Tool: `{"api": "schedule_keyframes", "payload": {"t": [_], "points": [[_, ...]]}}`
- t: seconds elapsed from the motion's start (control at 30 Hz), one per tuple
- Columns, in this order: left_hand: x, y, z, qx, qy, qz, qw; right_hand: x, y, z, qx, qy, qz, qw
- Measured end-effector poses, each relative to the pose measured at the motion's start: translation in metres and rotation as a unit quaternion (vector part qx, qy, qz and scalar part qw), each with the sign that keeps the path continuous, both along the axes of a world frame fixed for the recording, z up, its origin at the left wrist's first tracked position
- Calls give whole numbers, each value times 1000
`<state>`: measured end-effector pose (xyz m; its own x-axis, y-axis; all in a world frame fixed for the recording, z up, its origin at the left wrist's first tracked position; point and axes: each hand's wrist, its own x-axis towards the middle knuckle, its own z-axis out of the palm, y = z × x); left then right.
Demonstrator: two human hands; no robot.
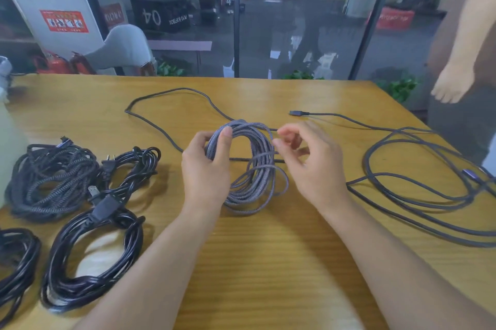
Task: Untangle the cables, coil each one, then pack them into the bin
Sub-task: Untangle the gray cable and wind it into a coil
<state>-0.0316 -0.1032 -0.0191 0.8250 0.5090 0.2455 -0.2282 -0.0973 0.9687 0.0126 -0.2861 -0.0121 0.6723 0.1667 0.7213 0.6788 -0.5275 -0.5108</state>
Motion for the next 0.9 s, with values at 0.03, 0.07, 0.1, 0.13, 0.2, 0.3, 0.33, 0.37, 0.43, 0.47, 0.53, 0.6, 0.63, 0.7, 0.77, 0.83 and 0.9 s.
{"api": "schedule_keyframes", "payload": {"t": [0.03, 0.07, 0.1, 0.13, 0.2, 0.3, 0.33, 0.37, 0.43, 0.47, 0.53, 0.6, 0.63, 0.7, 0.77, 0.83, 0.9], "points": [[0, -1, 0, 5, -1, -3, 1000, -3, 2, 3, 21, 7, 13, 1000], [-1, -3, 0, 10, 1, -6, 1000, -7, 3, 7, 43, 20, 23, 999], [-1, -4, 0, 13, 2, -10, 1000, -9, 3, 10, 59, 35, 27, 997], [-1, -4, -1, 13, 4, -14, 1000, -10, 1, 13, 63, 50, 24, 996], [-1, -3, -1, 10, 3, -26, 1000, -6, -6, 14, 29, 75, -20, 997], [0, -3, -1, 5, -2, -37, 999, 6, -22, 11, -93, 176, -130, 971], [0, -3, -1, 5, -4, -40, 999, 7, -26, 11, -131, 228, -140, 955], [0, -3, -1, 8, -6, -43, 999, 9, -28, 11, -149, 277, -129, 940], [0, -3, -1, 8, -8, -56, 998, 8, -28, 12, -91, 368, -60, 923], [0, -2, -1, 5, -9, -64, 998, 6, -26, 15, -26, 415, -13, 909], [-1, -2, 0, 7, -11, -78, 997, 3, -24, 19, 67, 472, 50, 878], [-1, -3, 1, 17, -14, -80, 997, 6, -25, 16, 7, 439, 21, 898], [-1, -3, 1, 22, -16, -77, 997, 8, -27, 14, -86, 383, -33, 919], [-1, -3, 0, 23, -18, -70, 997, 7, -28, 13, -163, 307, -101, 932], [-1, -2, 0, 16, -20, -64, 998, 4, -25, 17, -61, 338, -40, 938], [0, 0, -1, 12, -22, -61, 998, 1, -21, 18, 48, 373, 33, 926], [0, 1, -1, 12, -22, -60, 998, -3, -19, 22, 115, 382, 70, 914]]}}
